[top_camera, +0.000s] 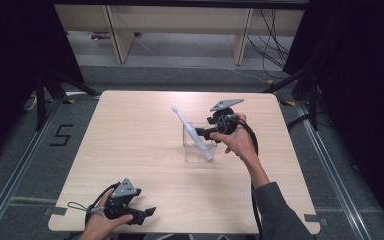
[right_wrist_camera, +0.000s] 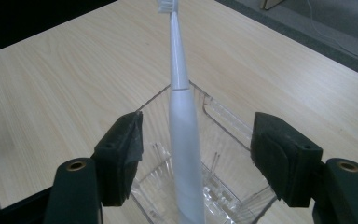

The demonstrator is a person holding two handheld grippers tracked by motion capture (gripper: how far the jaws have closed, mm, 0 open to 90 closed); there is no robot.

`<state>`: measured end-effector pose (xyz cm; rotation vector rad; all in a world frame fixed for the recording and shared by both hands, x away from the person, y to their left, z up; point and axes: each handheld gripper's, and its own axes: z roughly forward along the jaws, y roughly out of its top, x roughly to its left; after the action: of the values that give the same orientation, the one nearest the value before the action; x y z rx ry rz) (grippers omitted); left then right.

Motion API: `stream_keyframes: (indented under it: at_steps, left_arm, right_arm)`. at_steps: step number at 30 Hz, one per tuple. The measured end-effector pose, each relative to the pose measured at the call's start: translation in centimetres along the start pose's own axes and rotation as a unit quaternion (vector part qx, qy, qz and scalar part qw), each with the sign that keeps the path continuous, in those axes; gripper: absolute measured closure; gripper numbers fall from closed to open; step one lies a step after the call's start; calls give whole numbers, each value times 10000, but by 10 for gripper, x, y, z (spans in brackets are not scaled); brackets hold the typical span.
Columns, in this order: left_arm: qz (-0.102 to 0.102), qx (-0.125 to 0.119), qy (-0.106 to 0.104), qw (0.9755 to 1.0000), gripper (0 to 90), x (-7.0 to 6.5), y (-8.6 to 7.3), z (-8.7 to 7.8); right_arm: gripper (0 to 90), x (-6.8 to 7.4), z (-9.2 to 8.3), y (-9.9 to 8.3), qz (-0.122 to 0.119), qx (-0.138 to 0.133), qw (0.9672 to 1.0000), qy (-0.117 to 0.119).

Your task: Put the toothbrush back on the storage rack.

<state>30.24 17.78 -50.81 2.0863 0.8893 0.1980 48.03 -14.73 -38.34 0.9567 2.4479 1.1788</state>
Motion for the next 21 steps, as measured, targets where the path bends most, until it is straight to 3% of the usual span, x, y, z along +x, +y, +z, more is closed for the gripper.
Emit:
stream_keyframes:
  at_steps: [1,7,8,11,16,19,20,21]
  left_arm:
    - [-2,-1,-2,10000,148,0,0,0]
    - [-5,0,2,10000,148,0,0,0]
    - [-5,-2,2,10000,148,0,0,0]
    - [24,26,0,10000,148,1,0,0]
    - [52,54,12,10000,148,1,0,-1]
    - [-8,-23,4,10000,148,0,0,0]
    - [109,106,21,9999,148,2,0,-1]
    - [109,106,21,9999,148,2,0,-1]
  right_arm:
    - [337,-1,-3,-1,-60,-134,9999,-27]
    - [324,2,-15,-3,18,-139,9999,-59]
    - [319,-1,-17,-5,-166,-276,9994,-127]
    - [320,1,-22,-6,-50,-206,9997,-103]
    - [320,-4,-30,-15,-110,-425,9989,-140]
    - [319,-5,-34,-17,-81,-382,9991,-170]
    - [311,-3,-36,-20,66,-361,9992,-124]
    - [311,-3,-36,-20,66,-361,9992,-124]
